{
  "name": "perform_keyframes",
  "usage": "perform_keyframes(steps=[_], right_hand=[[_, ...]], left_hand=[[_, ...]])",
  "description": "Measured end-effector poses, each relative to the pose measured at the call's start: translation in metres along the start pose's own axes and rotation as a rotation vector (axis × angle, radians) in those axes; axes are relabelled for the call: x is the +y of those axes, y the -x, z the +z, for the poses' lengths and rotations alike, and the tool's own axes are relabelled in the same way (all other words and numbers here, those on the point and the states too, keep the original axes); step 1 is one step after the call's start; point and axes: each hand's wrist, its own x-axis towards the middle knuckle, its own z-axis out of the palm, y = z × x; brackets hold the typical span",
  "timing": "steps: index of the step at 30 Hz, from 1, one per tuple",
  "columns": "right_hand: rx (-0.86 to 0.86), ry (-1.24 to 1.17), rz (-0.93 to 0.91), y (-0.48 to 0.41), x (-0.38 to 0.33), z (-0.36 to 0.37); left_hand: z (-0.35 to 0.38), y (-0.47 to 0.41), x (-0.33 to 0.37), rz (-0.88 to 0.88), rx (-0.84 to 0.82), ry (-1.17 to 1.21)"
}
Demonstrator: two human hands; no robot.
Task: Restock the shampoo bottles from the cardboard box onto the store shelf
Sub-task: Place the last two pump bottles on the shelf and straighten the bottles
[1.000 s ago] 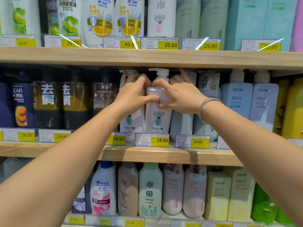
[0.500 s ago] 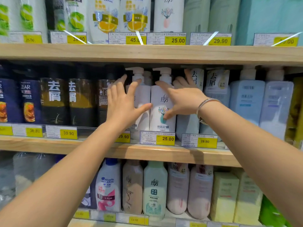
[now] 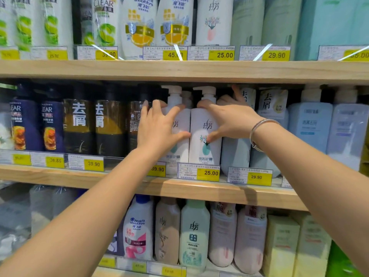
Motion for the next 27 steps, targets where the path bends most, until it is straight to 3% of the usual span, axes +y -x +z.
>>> perform_keyframes(steps=[6, 11, 14, 16, 19, 21, 23, 25, 27], right_hand=[[0.033, 0.041, 0.002, -0.001, -0.001, 0.002], [-0.009, -0.067, 0.03, -0.002, 0.0, -0.001], [-0.029, -0.073, 0.041, 0.003, 0.001, 0.002], [0.075, -0.014, 0.031, 0.011, 0.003, 0.007], [0.463, 0.073, -0.017, 0.033, 0.015, 0.02], [0.613, 0.011, 0.077, 0.051, 0.03, 0.028], [0.593, -0.085, 0.306, 0.065, 0.046, 0.031], [0.442, -0.172, 0.477, 0.075, 0.056, 0.027], [0.307, -0.289, 0.487, 0.076, 0.058, 0.022]], left_hand=[[-0.003, 0.0, -0.003, -0.031, -0.073, 0.062], [0.001, 0.002, -0.003, -0.047, -0.102, 0.085], [0.003, 0.007, 0.003, -0.033, -0.052, 0.074], [0.003, 0.008, 0.015, 0.027, 0.048, 0.125], [0.0, 0.002, 0.047, 0.172, 0.199, 0.225], [-0.003, -0.006, 0.073, 0.22, 0.185, 0.232], [-0.004, -0.014, 0.096, 0.207, 0.042, 0.159], [-0.001, -0.023, 0.113, 0.184, -0.098, 0.071], [0.003, -0.03, 0.121, 0.166, -0.18, 0.031]])
